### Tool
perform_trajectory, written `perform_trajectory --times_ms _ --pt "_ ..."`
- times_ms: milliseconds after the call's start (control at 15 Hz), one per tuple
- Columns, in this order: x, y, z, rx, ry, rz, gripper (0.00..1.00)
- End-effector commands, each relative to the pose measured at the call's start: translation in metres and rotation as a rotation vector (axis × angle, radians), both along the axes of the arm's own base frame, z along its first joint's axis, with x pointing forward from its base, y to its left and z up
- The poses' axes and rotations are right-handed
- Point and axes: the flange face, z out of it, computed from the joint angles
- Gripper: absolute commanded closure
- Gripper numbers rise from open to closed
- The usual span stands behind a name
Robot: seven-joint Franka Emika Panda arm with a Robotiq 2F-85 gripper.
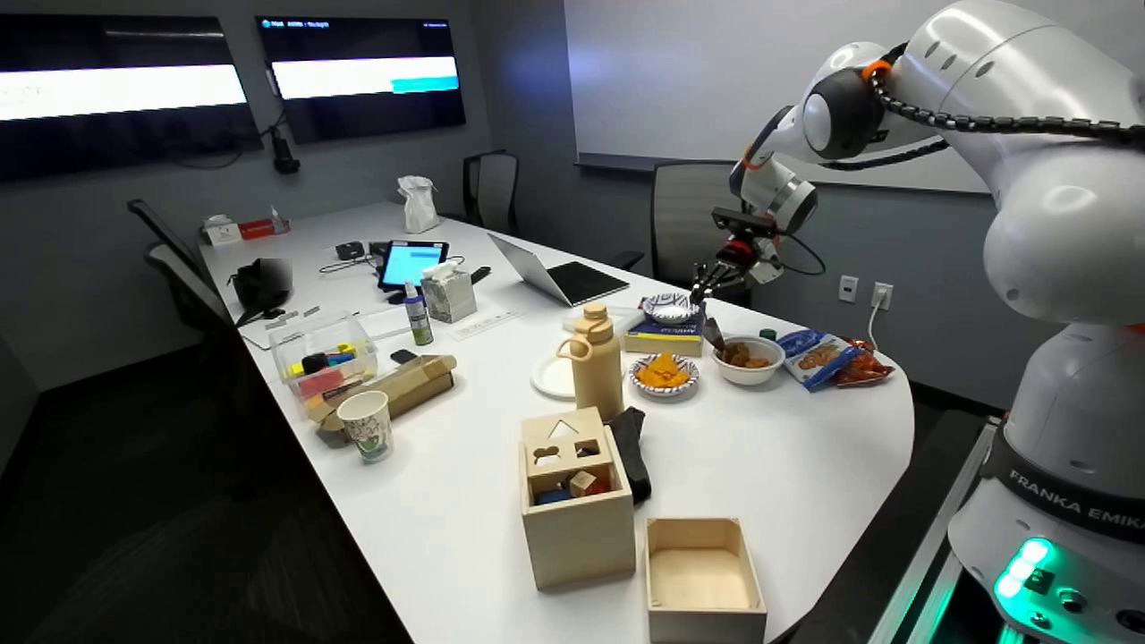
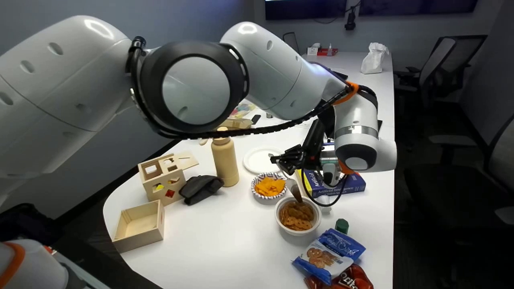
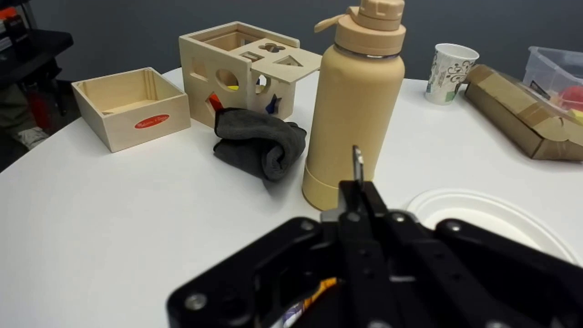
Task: Pick up the spoon and stir in the bowl
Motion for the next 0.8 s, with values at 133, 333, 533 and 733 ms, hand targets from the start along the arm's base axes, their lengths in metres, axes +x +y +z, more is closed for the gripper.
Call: perform_trajectory --times_ms 133,333,533,733 --pt "-0.020 -0.004 -0.015 0.024 0.068 -0.041 0.99" --pt "-0.024 -0.007 -0.020 0.007 0.133 -0.057 0.99" --pt "-0.022 -0.009 -0.019 -0.008 0.201 -0.071 0.99" --pt "-0.018 -0.005 -0.013 -0.020 0.288 -0.065 0.99"
